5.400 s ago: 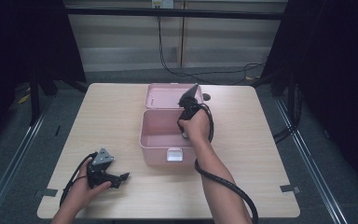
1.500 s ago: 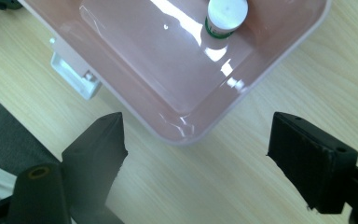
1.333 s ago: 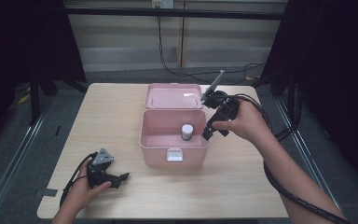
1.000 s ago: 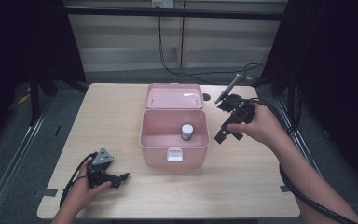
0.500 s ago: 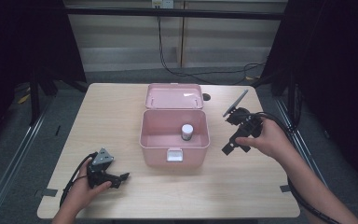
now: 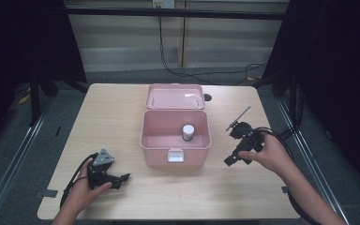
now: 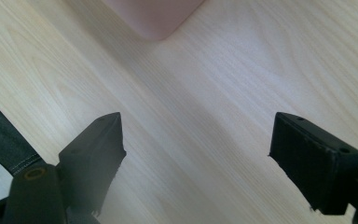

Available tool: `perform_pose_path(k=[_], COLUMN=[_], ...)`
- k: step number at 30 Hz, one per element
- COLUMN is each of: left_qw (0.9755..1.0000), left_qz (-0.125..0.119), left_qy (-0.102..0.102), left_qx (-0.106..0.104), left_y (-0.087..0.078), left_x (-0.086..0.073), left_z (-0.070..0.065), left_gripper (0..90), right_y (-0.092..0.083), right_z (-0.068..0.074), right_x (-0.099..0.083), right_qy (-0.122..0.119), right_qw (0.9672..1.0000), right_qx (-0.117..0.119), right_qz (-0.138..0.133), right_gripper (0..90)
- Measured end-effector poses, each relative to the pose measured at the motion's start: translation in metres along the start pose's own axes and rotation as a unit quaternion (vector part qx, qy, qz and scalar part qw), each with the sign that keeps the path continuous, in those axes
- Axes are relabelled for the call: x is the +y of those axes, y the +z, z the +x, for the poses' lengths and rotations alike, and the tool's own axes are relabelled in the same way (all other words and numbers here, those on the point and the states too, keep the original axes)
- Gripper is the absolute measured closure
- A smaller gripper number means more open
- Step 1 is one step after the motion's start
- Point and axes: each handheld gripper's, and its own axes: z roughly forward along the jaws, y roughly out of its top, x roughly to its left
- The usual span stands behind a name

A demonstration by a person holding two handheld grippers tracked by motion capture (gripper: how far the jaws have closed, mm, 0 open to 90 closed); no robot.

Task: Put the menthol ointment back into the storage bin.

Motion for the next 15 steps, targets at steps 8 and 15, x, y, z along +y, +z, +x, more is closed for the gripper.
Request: perform_pose_path(k=[8, 15], left_qw=[1.0000, 1.0000], left_qz=[-0.001, -0.001], left_qy=[0.000, -0.001], left_qx=[0.000, 0.001], left_y=[0.000, 0.000], left_x=[0.000, 0.000], left_z=[0.000, 0.000], left_gripper=[8.0, 8.0], right_y=[0.012, 0.025], right_z=[-0.004, -0.010], right_x=[-0.017, -0.032], right_qy=[-0.002, 0.000], right_qw=[0.9999, 0.9998], right_qx=[0.002, 0.006], right_qz=[-0.011, -0.018], right_gripper=[17.3, 17.2])
